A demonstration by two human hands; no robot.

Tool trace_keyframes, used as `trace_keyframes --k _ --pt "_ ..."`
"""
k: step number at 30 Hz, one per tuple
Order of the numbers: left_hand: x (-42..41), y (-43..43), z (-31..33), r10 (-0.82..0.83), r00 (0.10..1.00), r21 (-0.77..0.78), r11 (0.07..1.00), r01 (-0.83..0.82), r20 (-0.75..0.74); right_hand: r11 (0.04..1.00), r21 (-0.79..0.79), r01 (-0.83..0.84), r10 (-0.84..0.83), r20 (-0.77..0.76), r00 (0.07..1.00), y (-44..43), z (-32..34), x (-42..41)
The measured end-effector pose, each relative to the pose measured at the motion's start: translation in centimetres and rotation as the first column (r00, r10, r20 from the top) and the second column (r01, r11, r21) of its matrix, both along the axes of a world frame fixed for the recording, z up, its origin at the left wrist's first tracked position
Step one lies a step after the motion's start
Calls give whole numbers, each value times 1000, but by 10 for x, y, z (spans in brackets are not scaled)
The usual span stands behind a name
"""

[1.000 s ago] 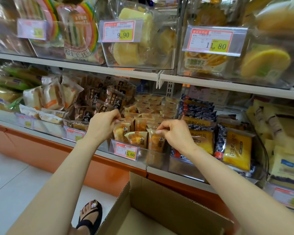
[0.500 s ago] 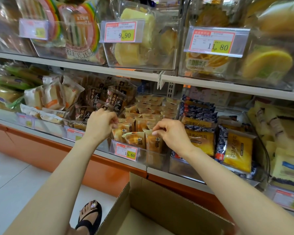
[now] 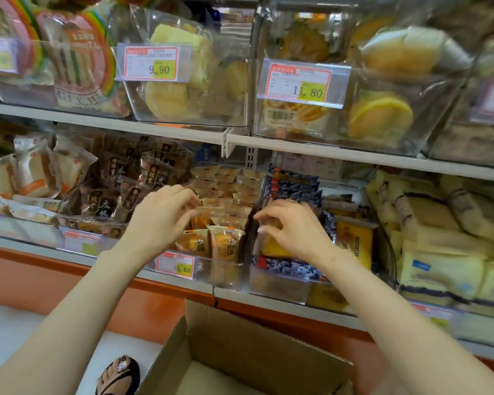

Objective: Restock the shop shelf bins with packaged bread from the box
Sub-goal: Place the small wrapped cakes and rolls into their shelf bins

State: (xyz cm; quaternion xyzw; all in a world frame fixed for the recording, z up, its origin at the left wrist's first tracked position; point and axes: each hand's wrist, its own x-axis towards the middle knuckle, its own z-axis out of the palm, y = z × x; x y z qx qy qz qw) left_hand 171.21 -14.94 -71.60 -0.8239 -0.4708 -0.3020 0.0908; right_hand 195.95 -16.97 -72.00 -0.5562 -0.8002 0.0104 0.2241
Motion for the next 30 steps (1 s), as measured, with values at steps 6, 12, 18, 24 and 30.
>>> trace_keyframes --k 6,12,18,24,30 --pt "65 -12 -15 -242 967 -27 970 240 -83 973 -43 225 -226 -29 974 -30 -4 75" --pt "129 -15 -31 -301 935 -46 954 297 -188 956 -74 283 -286 -33 958 -62 -22 106" --pt "147 -9 -34 -160 933 -15 986 164 -322 950 -116 289 -295 -35 955 -65 -16 117" --pt "157 7 -29 -60 918 27 997 77 -392 947 -109 302 -302 16 953 -58 -17 114" --pt "152 22 -35 -14 905 11 1000 21 -424 967 -64 249 -248 24 969 -54 -24 103"
